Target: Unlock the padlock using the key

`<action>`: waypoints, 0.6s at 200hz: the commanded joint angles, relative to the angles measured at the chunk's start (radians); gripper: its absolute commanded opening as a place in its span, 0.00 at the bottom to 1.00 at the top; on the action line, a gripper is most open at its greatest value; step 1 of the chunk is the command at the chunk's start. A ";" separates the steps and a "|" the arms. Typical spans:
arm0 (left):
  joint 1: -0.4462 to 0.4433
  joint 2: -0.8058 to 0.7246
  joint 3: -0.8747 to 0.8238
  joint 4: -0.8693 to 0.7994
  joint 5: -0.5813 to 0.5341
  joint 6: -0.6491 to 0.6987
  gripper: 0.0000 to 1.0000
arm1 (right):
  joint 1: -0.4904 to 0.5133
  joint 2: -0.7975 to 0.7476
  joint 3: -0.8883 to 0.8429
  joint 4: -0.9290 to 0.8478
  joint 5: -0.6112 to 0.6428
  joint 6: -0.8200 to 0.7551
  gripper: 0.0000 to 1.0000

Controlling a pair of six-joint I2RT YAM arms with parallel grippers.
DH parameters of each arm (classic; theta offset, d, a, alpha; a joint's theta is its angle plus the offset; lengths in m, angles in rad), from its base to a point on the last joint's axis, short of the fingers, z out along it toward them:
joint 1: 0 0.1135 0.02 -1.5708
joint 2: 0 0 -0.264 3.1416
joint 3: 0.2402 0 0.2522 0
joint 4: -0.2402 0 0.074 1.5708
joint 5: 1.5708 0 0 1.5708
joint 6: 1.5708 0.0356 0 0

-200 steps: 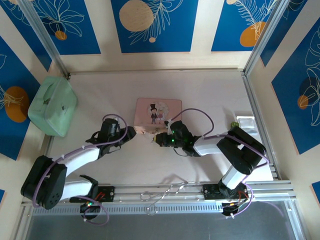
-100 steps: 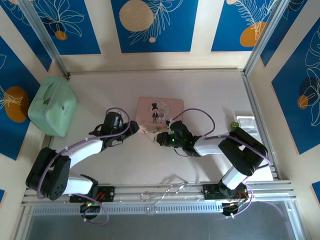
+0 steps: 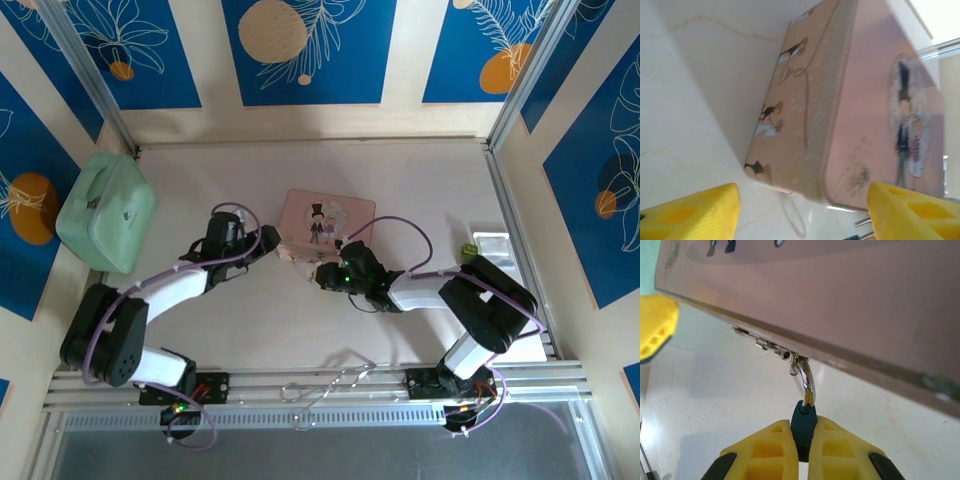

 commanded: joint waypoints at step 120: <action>0.015 0.327 0.265 -0.215 0.064 0.174 0.53 | 0.015 -0.039 -0.028 -0.159 0.005 0.015 0.00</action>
